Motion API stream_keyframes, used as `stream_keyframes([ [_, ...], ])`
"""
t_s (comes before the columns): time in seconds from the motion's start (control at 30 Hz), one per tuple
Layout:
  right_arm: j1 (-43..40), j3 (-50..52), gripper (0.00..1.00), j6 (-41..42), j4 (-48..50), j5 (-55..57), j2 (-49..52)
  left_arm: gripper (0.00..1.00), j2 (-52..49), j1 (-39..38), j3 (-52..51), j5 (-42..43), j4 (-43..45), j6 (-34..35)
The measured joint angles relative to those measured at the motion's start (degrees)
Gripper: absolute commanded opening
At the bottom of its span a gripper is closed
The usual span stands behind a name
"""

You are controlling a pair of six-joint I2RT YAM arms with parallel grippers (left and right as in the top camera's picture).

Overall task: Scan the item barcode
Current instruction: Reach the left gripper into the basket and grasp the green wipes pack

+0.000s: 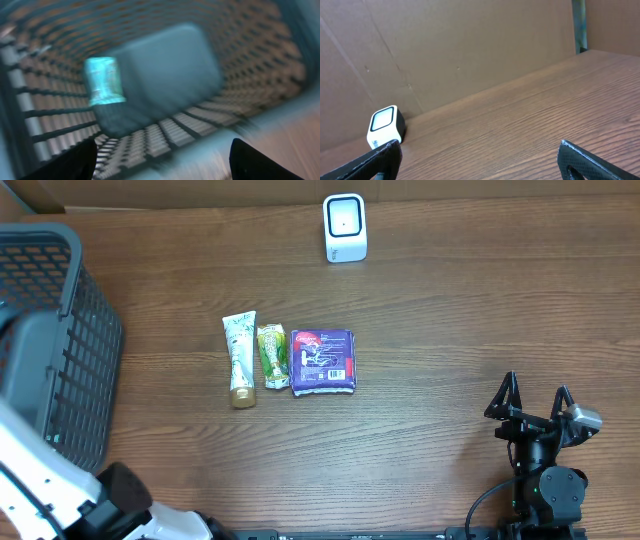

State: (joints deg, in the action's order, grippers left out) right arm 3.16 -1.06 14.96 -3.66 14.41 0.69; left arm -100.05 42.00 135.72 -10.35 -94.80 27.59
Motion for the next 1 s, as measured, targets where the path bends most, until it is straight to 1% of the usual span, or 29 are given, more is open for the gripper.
stream_keyframes([
  [0.07, 0.00, 0.00, 1.00, -0.02, 0.00, 0.00, 0.00, 0.76, -0.04, 3.82, -3.41, -0.02, 2.01, 0.44],
  [0.17, 0.00, 0.00, 1.00, -0.02, 0.02, 0.00, 0.00, 0.73, -0.11, 7.65, -10.08, 0.39, 6.99, 0.81],
  [0.27, 0.00, 0.00, 1.00, -0.04, 0.00, 0.00, 0.00, 0.72, -0.20, 9.68, -17.84, 1.03, 14.51, 0.55],
  [0.43, 0.00, 0.00, 1.00, -0.04, -0.02, -0.02, 0.00, 0.72, -0.35, 10.12, -31.58, 1.79, 27.15, -1.79],
  [0.53, 0.00, 0.00, 1.00, -0.02, -0.02, -0.02, 0.00, 0.73, -0.39, 10.12, -39.54, 1.57, 32.22, -3.28],
  [0.73, 0.00, 0.00, 1.00, 0.00, -0.04, -0.02, 0.00, 0.80, -0.48, 10.14, -51.74, -0.68, 41.79, -5.33],
  [0.87, 0.00, 0.00, 1.00, -0.02, -0.02, 0.00, 0.00, 0.84, -0.48, 10.14, -57.24, -1.88, 47.17, -6.67],
  [1.0, 0.00, 0.00, 1.00, -0.02, 0.00, -0.02, 0.00, 0.83, -0.59, 10.14, -60.08, -2.36, 50.49, -7.04],
])
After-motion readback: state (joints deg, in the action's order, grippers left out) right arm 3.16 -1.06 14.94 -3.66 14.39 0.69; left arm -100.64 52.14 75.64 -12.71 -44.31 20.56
